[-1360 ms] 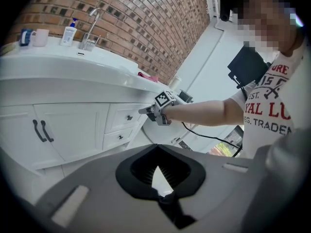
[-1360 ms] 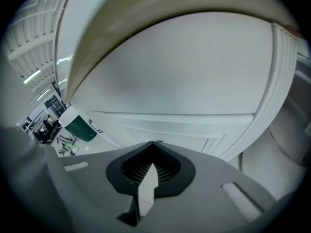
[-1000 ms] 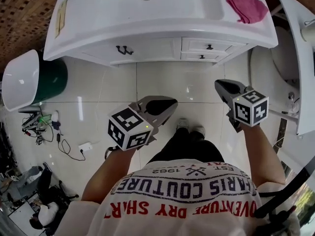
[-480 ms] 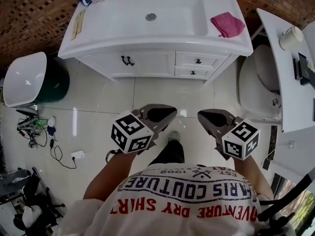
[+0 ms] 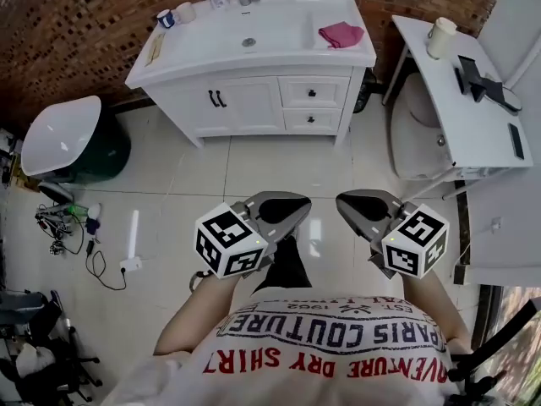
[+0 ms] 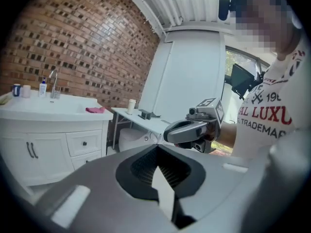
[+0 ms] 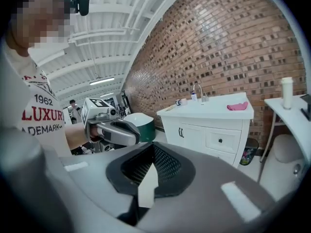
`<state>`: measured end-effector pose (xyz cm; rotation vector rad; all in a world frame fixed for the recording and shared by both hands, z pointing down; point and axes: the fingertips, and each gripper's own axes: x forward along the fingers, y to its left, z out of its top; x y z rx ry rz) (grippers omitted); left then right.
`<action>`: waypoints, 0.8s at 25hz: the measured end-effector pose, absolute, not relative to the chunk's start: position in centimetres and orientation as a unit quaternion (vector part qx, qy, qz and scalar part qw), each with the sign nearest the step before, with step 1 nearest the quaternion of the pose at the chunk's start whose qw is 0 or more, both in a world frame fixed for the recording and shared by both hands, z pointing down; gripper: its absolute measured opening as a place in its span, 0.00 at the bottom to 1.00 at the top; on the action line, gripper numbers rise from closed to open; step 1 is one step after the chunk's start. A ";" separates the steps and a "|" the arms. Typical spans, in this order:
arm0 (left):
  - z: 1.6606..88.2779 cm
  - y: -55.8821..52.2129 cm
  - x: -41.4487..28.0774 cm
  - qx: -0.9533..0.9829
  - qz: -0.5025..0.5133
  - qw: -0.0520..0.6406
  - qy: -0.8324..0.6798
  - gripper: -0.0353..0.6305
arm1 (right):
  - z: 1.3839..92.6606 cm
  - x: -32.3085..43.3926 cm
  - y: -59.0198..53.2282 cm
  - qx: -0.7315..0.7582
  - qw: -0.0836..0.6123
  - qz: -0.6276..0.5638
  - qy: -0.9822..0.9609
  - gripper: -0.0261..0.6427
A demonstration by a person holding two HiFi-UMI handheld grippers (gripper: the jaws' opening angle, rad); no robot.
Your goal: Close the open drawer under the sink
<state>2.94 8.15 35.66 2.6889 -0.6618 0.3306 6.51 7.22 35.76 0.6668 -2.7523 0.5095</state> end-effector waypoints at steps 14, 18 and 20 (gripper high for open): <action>27.8 23.6 8.0 0.953 0.115 0.100 -0.261 0.03 | 28.3 12.0 23.7 0.231 0.088 0.134 -0.960 0.05; 27.8 25.1 8.3 0.954 0.111 0.098 -0.262 0.03 | 28.4 12.2 24.8 0.230 0.092 0.129 -0.960 0.05; 28.0 25.3 8.3 0.954 0.110 0.100 -0.261 0.03 | 28.6 12.1 25.1 0.227 0.097 0.128 -0.961 0.05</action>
